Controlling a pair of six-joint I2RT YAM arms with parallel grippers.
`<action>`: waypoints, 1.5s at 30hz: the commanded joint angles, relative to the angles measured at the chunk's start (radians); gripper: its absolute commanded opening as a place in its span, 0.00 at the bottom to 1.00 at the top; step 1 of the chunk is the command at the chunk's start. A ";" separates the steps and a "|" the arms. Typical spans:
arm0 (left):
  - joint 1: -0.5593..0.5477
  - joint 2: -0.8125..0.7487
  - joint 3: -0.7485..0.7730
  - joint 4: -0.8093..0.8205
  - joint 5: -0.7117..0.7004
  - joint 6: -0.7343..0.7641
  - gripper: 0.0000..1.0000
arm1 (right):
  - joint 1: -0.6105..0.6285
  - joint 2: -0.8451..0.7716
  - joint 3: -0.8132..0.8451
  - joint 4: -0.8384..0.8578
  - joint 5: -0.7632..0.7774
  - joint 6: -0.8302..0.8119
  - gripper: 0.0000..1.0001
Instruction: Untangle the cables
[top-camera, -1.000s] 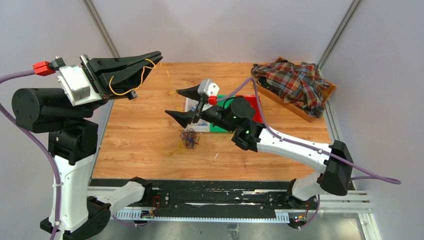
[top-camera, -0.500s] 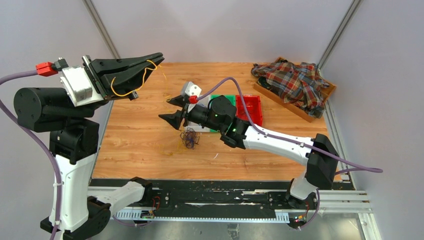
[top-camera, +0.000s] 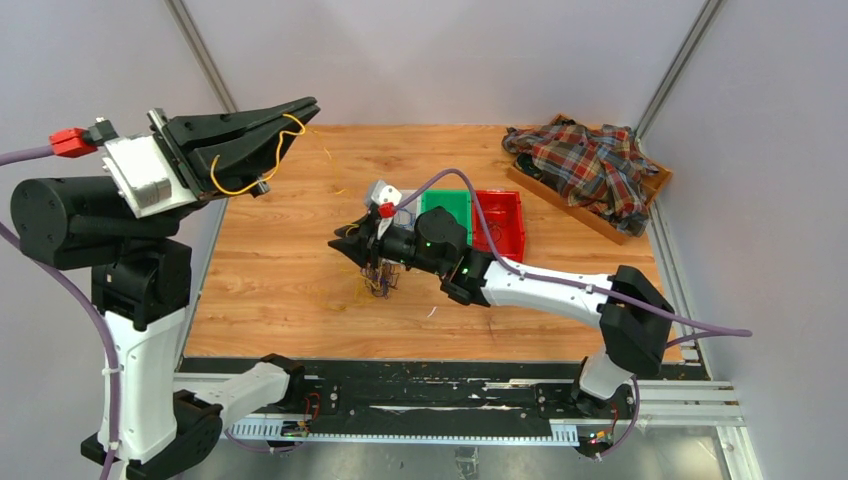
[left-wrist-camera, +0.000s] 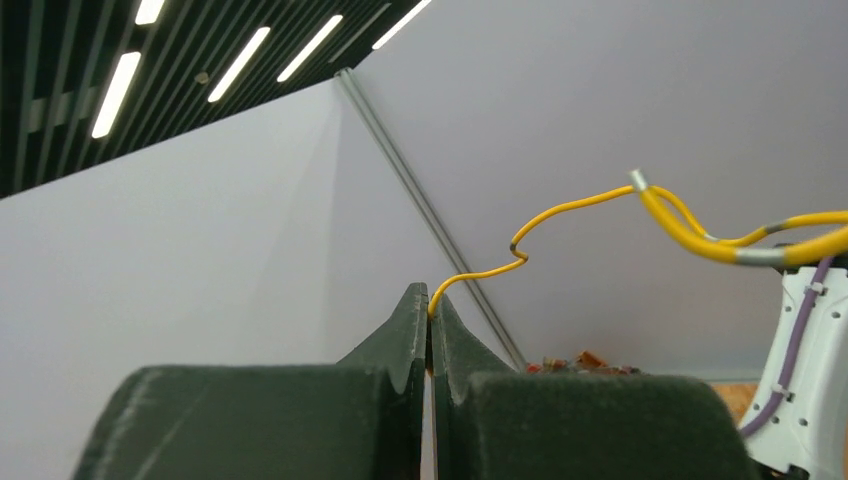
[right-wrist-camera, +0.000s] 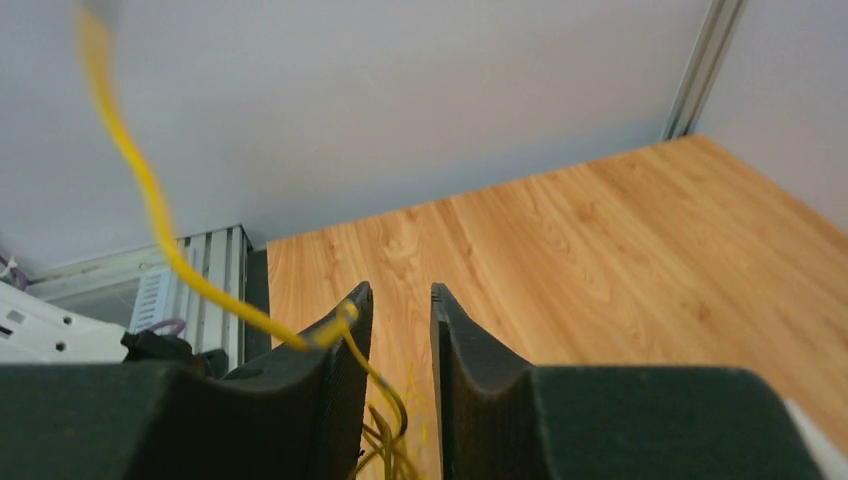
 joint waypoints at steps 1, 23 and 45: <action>-0.005 0.015 0.083 0.033 -0.052 0.036 0.01 | 0.017 0.031 -0.098 0.067 0.042 0.059 0.26; -0.005 0.190 0.485 0.071 -0.289 0.299 0.01 | 0.015 -0.059 -0.595 0.297 0.245 0.193 0.10; -0.018 0.092 0.105 0.092 -0.012 -0.082 0.01 | -0.003 -0.405 -0.437 0.055 0.361 -0.022 0.79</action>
